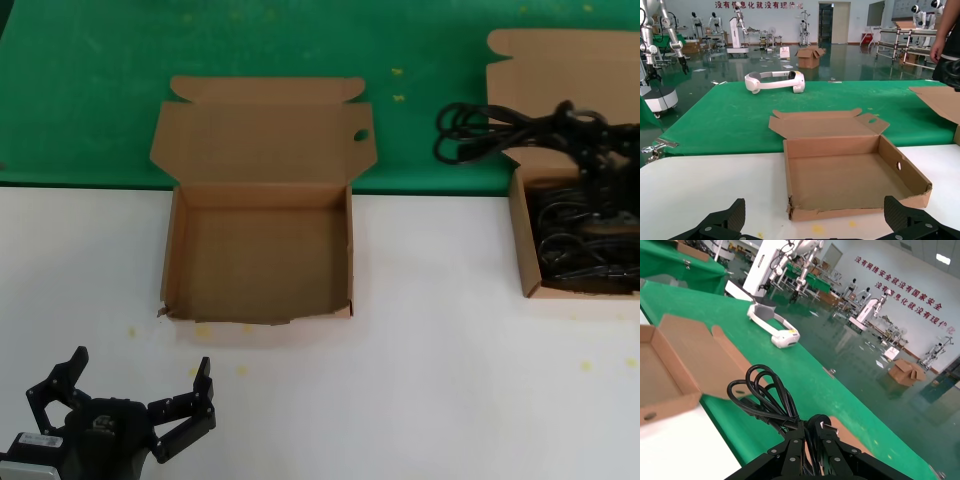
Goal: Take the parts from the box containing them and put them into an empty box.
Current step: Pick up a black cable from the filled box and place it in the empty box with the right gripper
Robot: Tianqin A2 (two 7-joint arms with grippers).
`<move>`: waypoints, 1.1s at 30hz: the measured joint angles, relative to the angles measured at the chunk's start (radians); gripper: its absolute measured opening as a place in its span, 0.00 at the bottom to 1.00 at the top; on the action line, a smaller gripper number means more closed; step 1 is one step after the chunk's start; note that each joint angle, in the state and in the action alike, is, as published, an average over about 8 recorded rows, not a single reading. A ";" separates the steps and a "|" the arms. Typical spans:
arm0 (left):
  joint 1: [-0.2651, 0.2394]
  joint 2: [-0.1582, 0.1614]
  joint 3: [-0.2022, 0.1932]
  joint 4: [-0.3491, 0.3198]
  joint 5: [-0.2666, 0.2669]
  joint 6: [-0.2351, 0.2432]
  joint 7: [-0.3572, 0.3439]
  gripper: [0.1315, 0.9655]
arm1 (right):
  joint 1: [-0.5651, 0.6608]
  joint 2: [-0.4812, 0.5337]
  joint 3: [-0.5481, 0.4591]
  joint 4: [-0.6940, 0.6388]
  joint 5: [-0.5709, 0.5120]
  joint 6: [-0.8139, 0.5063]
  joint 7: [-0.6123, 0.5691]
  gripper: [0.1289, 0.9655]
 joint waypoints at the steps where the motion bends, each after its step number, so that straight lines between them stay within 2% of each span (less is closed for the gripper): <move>1: 0.000 0.000 0.000 0.000 0.000 0.000 0.000 1.00 | 0.000 -0.010 -0.002 0.006 -0.017 -0.001 0.012 0.06; 7: 0.000 0.000 0.000 0.000 0.000 0.000 0.000 1.00 | 0.009 -0.090 -0.018 0.028 -0.097 -0.007 0.059 0.06; 13: 0.000 0.000 0.000 0.000 0.000 0.000 0.000 1.00 | 0.044 -0.190 -0.058 -0.014 -0.131 -0.006 0.046 0.06; 33: 0.000 0.000 0.000 0.000 0.000 0.000 0.000 1.00 | 0.167 -0.470 -0.191 -0.298 -0.105 0.032 -0.126 0.06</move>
